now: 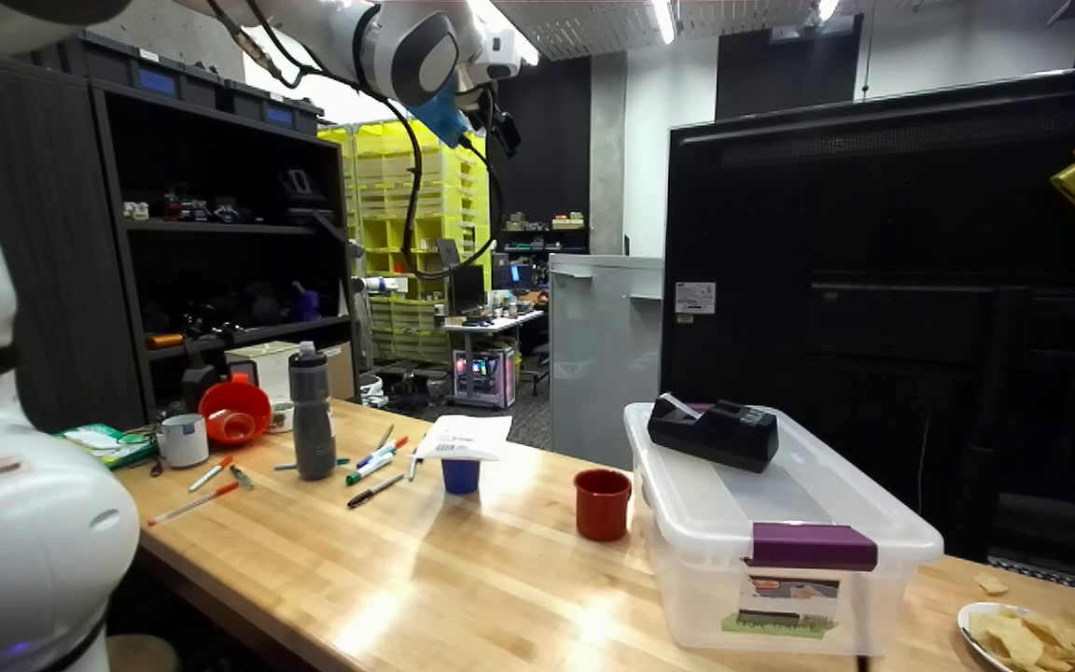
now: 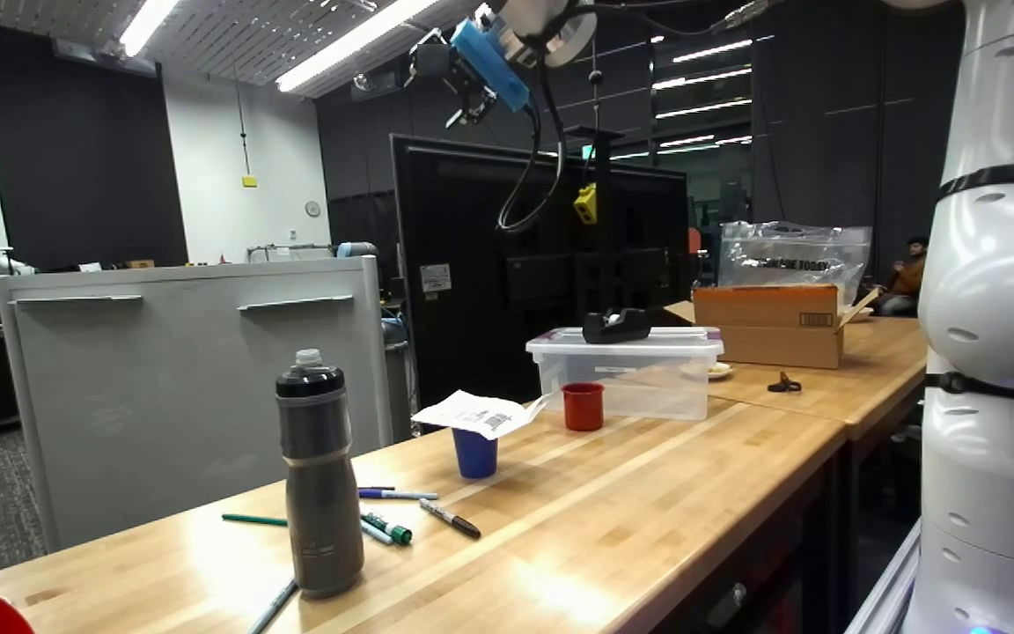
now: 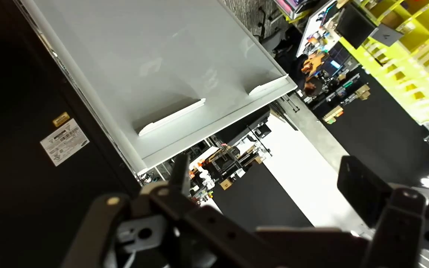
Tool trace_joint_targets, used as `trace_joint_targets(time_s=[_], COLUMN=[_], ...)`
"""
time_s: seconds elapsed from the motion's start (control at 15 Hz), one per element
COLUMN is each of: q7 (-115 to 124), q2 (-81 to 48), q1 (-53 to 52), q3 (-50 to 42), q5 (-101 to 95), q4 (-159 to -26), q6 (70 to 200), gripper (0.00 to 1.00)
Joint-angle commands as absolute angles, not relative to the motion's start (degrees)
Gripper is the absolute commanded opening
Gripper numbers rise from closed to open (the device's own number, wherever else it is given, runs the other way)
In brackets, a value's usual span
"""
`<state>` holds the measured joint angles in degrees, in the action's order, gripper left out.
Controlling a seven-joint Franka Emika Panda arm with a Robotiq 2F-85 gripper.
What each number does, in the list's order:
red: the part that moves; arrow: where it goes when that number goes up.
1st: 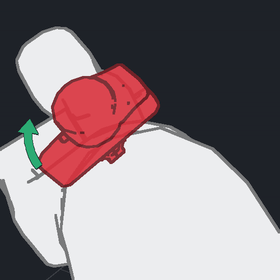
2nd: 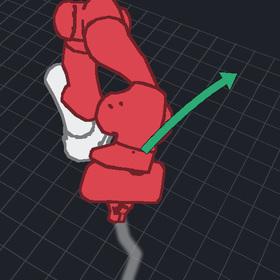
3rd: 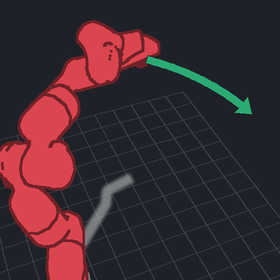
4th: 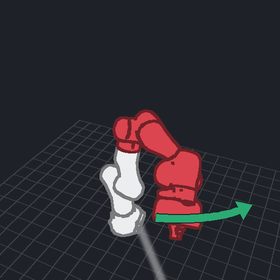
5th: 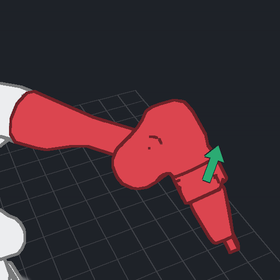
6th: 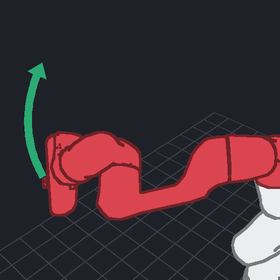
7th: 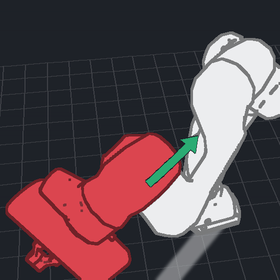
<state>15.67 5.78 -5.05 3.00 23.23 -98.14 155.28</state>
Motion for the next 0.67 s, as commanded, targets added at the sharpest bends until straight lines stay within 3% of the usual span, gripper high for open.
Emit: trace_joint_targets(time_s=[0.0, 0.6], q7=[15.96, 15.88], q2=[5.69, 5.30], q1=[-4.85, -4.98], q3=[3.23, 3.01], q5=[23.00, 24.90], q4=[-97.94, -98.01], q6=[155.13, 156.30], gripper=[1.00, 1.00])
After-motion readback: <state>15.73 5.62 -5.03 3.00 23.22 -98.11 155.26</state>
